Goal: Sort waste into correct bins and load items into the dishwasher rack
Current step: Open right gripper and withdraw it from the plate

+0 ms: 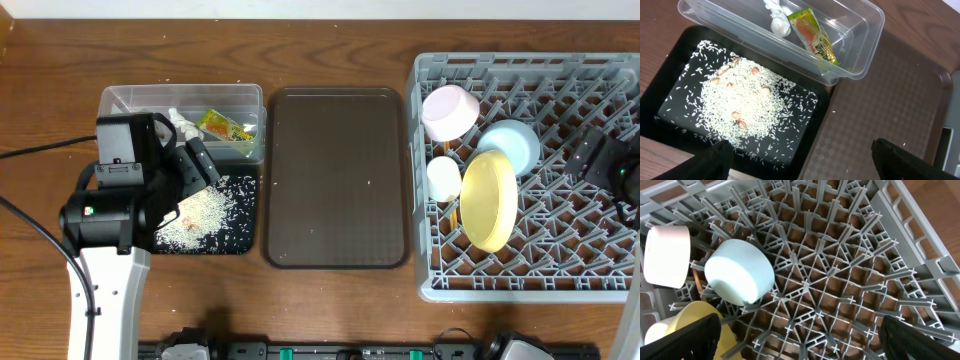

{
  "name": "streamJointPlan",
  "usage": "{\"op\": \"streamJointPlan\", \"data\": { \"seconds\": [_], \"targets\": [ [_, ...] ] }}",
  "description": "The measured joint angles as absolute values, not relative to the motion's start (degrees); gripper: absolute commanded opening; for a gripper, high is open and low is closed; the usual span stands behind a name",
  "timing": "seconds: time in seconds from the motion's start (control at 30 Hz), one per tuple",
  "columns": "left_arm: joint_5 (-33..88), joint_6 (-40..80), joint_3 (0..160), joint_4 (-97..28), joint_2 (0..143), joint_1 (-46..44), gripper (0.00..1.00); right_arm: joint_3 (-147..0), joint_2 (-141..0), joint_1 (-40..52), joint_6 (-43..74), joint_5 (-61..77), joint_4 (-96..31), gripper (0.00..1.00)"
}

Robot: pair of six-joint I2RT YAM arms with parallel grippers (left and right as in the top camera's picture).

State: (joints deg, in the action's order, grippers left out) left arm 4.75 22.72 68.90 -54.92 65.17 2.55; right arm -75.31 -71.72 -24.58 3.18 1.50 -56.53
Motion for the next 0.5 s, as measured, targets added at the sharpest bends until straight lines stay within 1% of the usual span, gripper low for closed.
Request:
{"op": "streamJointPlan", "data": {
  "seconds": [0.5],
  "targets": [
    [4.75, 22.72, 68.9, -54.92, 65.17, 2.55, 0.91, -75.31, -71.02, -24.58, 3.16, 1.48, -56.53, 0.99]
  ]
}}
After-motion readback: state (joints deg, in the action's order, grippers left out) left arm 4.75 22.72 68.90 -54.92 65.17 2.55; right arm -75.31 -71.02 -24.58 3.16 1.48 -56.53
